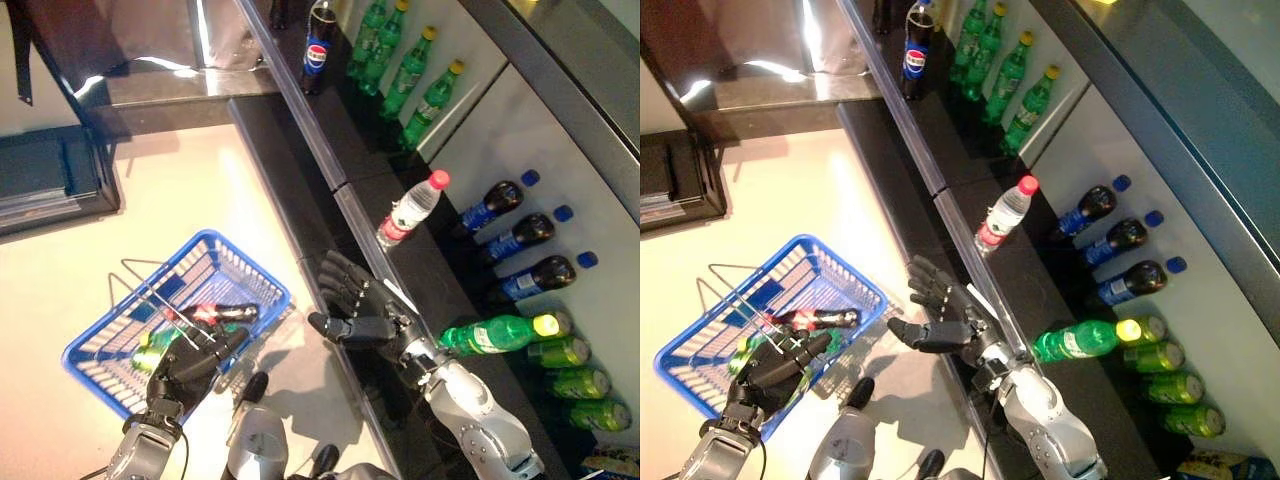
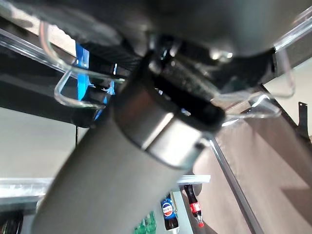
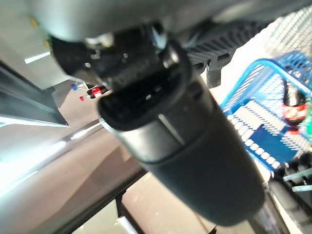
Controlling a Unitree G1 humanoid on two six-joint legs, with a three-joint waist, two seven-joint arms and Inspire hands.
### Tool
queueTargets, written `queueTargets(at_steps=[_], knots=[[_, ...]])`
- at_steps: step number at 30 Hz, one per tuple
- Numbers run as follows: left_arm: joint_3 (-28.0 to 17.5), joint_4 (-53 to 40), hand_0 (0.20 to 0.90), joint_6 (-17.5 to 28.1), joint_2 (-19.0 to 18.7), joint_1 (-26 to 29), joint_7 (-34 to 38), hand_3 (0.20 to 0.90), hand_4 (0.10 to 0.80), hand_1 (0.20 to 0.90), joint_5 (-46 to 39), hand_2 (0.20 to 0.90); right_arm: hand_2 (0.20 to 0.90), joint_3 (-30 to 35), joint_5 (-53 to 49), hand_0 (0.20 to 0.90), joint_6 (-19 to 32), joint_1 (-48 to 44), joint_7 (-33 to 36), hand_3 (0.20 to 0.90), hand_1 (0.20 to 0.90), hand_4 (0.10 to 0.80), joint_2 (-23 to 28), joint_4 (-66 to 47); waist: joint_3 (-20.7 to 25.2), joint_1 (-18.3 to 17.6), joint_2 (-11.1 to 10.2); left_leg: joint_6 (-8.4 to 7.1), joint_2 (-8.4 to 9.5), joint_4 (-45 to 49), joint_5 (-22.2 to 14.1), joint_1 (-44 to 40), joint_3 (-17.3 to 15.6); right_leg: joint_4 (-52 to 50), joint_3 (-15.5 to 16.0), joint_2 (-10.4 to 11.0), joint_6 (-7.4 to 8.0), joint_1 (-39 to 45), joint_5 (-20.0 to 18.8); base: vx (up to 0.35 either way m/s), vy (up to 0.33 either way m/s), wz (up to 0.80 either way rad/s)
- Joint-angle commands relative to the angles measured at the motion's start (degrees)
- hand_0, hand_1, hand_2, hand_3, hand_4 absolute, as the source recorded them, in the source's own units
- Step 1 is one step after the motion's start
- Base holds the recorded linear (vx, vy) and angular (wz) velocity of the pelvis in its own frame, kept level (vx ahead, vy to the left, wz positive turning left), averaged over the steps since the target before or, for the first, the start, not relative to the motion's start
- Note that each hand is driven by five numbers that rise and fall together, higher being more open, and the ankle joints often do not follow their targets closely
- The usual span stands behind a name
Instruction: Pick up the drink and place into the basket.
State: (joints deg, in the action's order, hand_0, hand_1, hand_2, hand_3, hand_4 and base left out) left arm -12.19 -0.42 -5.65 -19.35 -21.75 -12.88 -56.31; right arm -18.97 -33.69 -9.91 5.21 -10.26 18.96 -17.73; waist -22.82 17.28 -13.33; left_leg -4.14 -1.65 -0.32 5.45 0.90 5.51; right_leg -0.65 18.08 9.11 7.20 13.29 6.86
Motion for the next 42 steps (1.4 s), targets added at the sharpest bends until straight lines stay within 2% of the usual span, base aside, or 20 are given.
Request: queueTargets(at_steps=[1, 6, 12, 16, 19, 24, 25, 27, 30, 34, 36, 42], knots=[[1.0, -10.3, 0.3, 19.1, -0.3, 4.7, -6.2, 0.2, 0.1, 0.3, -5.9, 0.3, 0.9, -0.7, -2.1, 0.9, 5.9, 2.6, -6.9, 0.9, 0.9, 0.8, 4.9, 1.2, 14.8, -3.9, 7.7, -0.83, -3.5, -2.5, -3.1, -6.1, -5.7, 1.3, 0.5, 0.7, 1.22, -3.8, -7.1, -0.057, 0.018, -0.19], [2.4, -0.8, 0.3, 24.5, 0.2, 5.2, -0.6, 0.2, 0.1, 0.3, -2.5, 0.3, 0.9, -1.5, -0.8, 0.9, 4.1, 5.2, -11.3, 0.9, 0.9, 0.8, 6.0, 7.0, 15.5, -6.7, 8.7, -1.04, -4.03, -3.9, -2.9, -7.0, -8.2, 2.4, -0.6, 0.9, 1.52, -4.2, -7.7, -0.026, 0.021, -0.19], [5.3, 11.2, 0.3, 24.6, 1.4, 7.1, 5.4, 0.2, 0.1, 0.3, -1.0, 0.3, 0.9, -2.1, 0.7, 0.9, 2.3, 6.7, -11.7, 0.9, 0.9, 0.8, 4.0, 18.8, 15.9, -10.0, 9.6, -1.24, -4.72, -4.3, -3.5, -8.3, -11.3, 2.7, -2.1, 1.1, 1.67, -4.6, -8.2, -0.01, 0.011, -0.21], [7.2, 25.3, 0.3, 24.2, 3.9, 10.3, 8.3, 0.2, 0.1, 0.3, -2.0, 0.3, 0.9, -0.8, 4.7, 0.9, 3.2, 6.6, -11.3, 0.9, 0.9, 0.8, 1.1, 34.5, 16.7, -13.0, 10.2, -1.33, -4.79, -4.7, -4.0, -8.8, -13.4, 3.8, -2.9, 1.5, 1.9, -4.9, -9.2, -0.013, 0.005, -0.34], [7.7, 32.1, 0.3, 24.4, 5.3, 11.9, 8.8, 0.2, 0.1, 0.3, -1.9, 0.3, 0.9, 0.4, 6.6, 0.9, 3.3, 5.6, -9.4, 0.9, 0.9, 0.8, -0.2, 42.0, 17.1, -14.1, 10.4, -1.32, -4.74, -4.7, -4.4, -9.0, -14.2, 4.5, -3.5, 1.7, 2.03, -5.0, -9.8, -0.008, -0.004, -0.25], [8.5, 45.5, 0.3, 22.5, 8.2, 15.0, 12.9, 0.2, 0.1, 0.3, 1.1, 0.3, 0.9, 4.5, 11.6, 0.9, 4.4, 2.9, -3.8, 0.9, 0.9, 0.8, -3.5, 61.3, 17.5, -15.6, 11.1, -1.11, -4.59, -4.7, -5.0, -9.3, -16.6, 5.6, -4.6, 2.3, 2.35, -6.0, -10.9, -0.033, -0.009, -0.23], [8.5, 46.0, 0.3, 22.0, 8.3, 15.2, 13.6, 0.2, 0.1, 0.3, 1.3, 0.3, 0.9, 4.7, 11.3, 0.9, 3.8, 2.7, -2.6, 0.9, 0.9, 0.8, -3.6, 62.0, 17.5, -15.7, 11.1, -1.11, -4.58, -4.7, -5.0, -9.3, -16.7, 5.6, -4.7, 2.3, 2.35, -6.1, -10.9, -0.039, 0.0, -0.22], [7.8, 51.6, 0.3, 21.8, 8.9, 16.0, 14.6, 0.2, 0.1, 0.3, 2.5, 0.3, 0.9, 6.8, 14.1, 0.9, 6.8, 1.8, -0.7, 0.9, 0.9, 0.8, -4.8, 71.0, 17.4, -16.3, 11.3, -0.98, -4.64, -4.7, -5.5, -9.9, -17.6, 5.6, -5.5, 2.2, 2.23, -6.2, -10.8, -0.023, 0.006, -0.1], [7.2, 57.5, 0.3, 21.4, 9.2, 16.7, 16.2, 0.2, 0.1, 0.3, 3.8, 0.3, 0.9, 9.4, 13.9, 0.9, 6.6, 1.1, 3.0, 0.9, 0.9, 0.8, -6.0, 79.3, 17.8, -17.0, 11.4, -0.86, -4.72, -4.6, -5.8, -10.2, -18.5, 5.6, -6.6, 1.9, 1.99, -6.8, -10.7, -0.01, 0.005, -0.21], [6.2, 64.3, 0.3, 21.1, 9.7, 17.6, 16.7, 0.2, 0.1, 0.3, 3.9, 0.3, 0.9, 13.6, 14.1, 0.9, 5.0, 0.1, 8.1, 0.9, 0.9, 0.8, -6.6, 87.5, 18.3, -17.8, 11.5, -0.75, -4.95, -4.6, -6.3, -10.8, -19.6, 5.6, -7.7, 1.4, 1.76, -7.0, -10.6, 0.004, 0.011, -0.19], [6.2, 66.4, 0.3, 21.6, 10.0, 18.0, 16.4, 0.2, 0.1, 0.3, 2.9, 0.3, 0.9, 14.9, 14.4, 0.9, 4.0, -0.3, 8.5, 0.9, 0.9, 0.8, -6.8, 90.1, 18.6, -18.0, 11.6, -0.78, -5.13, -4.7, -6.4, -11.0, -20.0, 5.6, -8.0, 1.2, 1.67, -7.1, -10.5, -0.002, 0.011, -0.17], [7.1, 68.3, 0.3, 21.8, 10.6, 19.0, 15.7, 0.2, 0.1, 0.3, 0.5, 0.3, 0.9, 17.0, 12.1, 0.9, 2.4, -0.9, 10.3, 0.9, 0.9, 0.8, -7.0, 93.1, 19.0, -18.1, 11.7, -0.72, -5.18, -4.7, -6.8, -11.4, -20.0, 5.6, -8.0, 1.1, 1.5, -6.9, -10.4, -0.001, 0.01, -0.08]])
